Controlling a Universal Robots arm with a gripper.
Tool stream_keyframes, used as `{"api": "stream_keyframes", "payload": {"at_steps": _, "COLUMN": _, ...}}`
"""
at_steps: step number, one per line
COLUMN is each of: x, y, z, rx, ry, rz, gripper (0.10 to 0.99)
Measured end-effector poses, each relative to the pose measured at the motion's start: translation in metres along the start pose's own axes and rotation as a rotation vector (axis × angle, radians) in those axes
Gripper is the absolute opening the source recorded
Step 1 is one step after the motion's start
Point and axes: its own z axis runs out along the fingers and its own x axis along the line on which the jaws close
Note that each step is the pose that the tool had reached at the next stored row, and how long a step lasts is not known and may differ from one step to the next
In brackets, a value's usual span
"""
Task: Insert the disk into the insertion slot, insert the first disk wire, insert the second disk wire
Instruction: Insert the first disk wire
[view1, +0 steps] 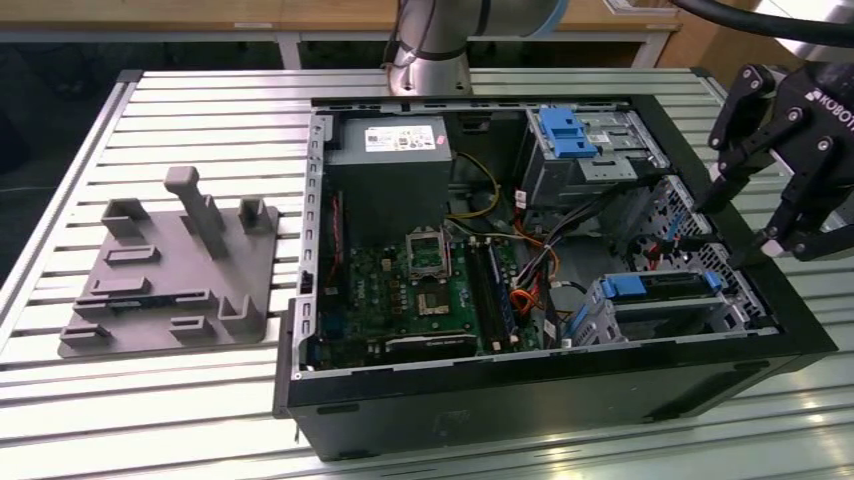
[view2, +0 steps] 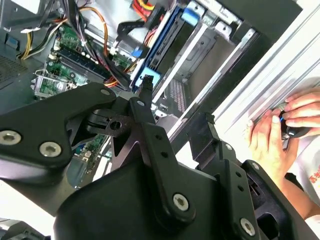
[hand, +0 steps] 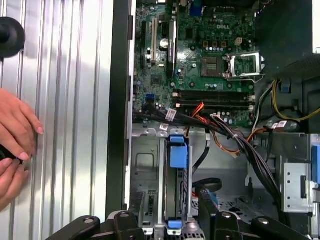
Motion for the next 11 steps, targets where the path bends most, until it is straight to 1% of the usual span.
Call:
{"api": "stream_keyframes", "payload": {"at_steps": 2, "x": -0.0003, "y": -0.0077, "z": 0.0005, "rx": -0.006, "ry": 0.0003, "rz": 0.000, "gripper": 0.557}}
{"api": "stream_keyframes", "payload": {"at_steps": 4, "x": -0.0030, "y": -0.0143, "z": 0.0019, "rx": -0.008, "ry": 0.0009, "rz": 0.000, "gripper": 0.557}}
{"api": "stream_keyframes", "payload": {"at_steps": 5, "x": -0.0057, "y": -0.0166, "z": 0.0030, "rx": -0.008, "ry": 0.0010, "rz": 0.000, "gripper": 0.557}}
{"api": "stream_keyframes", "payload": {"at_steps": 7, "x": -0.0130, "y": -0.0197, "z": 0.0053, "rx": -0.009, "ry": 0.0009, "rz": 0.000, "gripper": 0.557}}
{"api": "stream_keyframes", "payload": {"at_steps": 11, "x": -0.0306, "y": -0.0242, "z": 0.0102, "rx": -0.009, "ry": 0.0012, "rz": 0.000, "gripper": 0.557}}
